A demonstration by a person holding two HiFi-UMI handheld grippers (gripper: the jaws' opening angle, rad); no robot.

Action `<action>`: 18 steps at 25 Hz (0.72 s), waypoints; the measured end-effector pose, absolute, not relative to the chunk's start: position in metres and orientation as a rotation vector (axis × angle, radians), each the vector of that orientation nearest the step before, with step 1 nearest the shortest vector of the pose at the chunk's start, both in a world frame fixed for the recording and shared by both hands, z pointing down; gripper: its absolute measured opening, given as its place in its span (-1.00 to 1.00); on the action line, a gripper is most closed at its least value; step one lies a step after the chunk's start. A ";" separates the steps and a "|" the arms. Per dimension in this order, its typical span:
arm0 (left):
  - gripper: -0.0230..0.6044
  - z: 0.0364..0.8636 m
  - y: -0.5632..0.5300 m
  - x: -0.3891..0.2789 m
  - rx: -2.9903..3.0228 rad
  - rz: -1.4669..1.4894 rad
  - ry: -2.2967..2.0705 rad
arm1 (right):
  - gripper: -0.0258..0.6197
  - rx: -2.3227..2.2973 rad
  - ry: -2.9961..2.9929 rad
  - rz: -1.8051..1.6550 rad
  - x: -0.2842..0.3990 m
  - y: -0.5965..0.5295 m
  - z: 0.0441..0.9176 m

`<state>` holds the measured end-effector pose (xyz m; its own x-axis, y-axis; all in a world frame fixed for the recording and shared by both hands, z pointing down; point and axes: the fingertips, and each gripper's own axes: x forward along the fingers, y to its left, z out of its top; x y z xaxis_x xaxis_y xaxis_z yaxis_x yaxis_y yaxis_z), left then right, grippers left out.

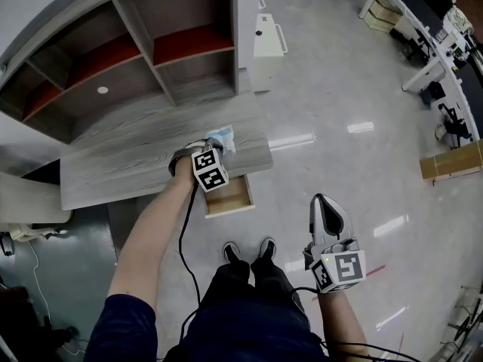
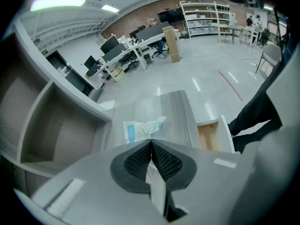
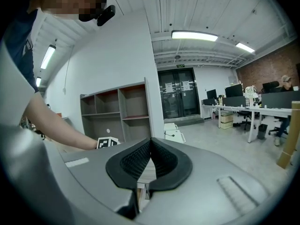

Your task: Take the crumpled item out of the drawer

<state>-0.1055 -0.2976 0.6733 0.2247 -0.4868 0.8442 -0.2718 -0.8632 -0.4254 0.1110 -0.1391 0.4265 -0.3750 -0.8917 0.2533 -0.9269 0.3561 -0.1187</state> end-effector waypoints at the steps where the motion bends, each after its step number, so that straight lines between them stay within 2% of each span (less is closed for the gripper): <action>1: -0.91 0.676 -0.300 -0.106 -2.305 -1.702 0.736 | -0.90 1.674 -2.463 0.360 0.112 -0.141 0.425; 12: -0.90 0.658 -0.300 -0.112 -2.366 -1.578 0.913 | -0.90 1.730 -2.473 0.267 0.118 -0.162 0.401; 18: -0.90 0.592 -0.305 -0.124 -2.499 -1.285 1.232 | -0.90 1.717 -2.507 0.181 0.107 -0.178 0.380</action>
